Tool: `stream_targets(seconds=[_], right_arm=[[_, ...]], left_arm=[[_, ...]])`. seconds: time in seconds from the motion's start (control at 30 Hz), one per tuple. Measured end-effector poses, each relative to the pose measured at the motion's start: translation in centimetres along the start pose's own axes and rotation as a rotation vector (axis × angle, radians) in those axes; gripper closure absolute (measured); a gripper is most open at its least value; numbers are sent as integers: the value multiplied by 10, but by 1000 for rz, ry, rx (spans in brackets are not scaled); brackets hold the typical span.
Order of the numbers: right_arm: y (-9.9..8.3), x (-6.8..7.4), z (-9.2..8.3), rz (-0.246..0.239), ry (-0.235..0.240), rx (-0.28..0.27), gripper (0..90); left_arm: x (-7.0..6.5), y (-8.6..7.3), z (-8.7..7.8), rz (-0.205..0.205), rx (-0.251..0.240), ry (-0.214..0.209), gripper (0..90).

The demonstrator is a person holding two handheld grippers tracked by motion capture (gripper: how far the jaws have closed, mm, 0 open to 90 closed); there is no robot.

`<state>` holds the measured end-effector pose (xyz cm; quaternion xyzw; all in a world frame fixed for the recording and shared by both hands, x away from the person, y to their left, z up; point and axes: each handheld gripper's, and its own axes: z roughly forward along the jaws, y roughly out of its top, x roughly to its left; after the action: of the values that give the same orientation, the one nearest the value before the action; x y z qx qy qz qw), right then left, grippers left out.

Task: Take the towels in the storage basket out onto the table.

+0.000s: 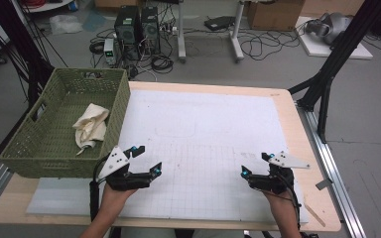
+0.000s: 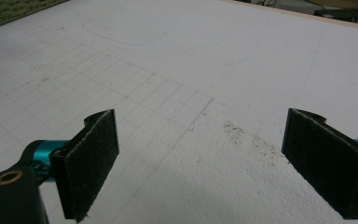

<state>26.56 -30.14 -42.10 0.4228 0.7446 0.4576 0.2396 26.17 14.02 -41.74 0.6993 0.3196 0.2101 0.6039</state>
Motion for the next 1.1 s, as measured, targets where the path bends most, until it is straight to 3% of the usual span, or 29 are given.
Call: stream_targets(seconds=[0.3,0.47,0.6,0.8,0.9,1.0,1.1], right_arm=[[-2,-4,4,20,13,-4,102],[0,-2,6,-6,12,8,101],[0,-1,4,18,10,-6,102],[0,2,-1,9,4,-7,101],[-1,2,-2,16,11,-15,102],[-1,1,1,17,19,-13,102],[-1,4,3,15,28,-3,102]], left_arm=[[-1,1,0,-17,-1,-14,181],[-4,6,-7,8,-11,-13,178],[-4,10,-17,10,-30,-2,170],[-1,22,-22,26,-51,7,177],[4,31,-28,48,-59,28,179],[15,39,-34,22,-68,41,179],[26,50,-39,-4,-68,-8,209]])
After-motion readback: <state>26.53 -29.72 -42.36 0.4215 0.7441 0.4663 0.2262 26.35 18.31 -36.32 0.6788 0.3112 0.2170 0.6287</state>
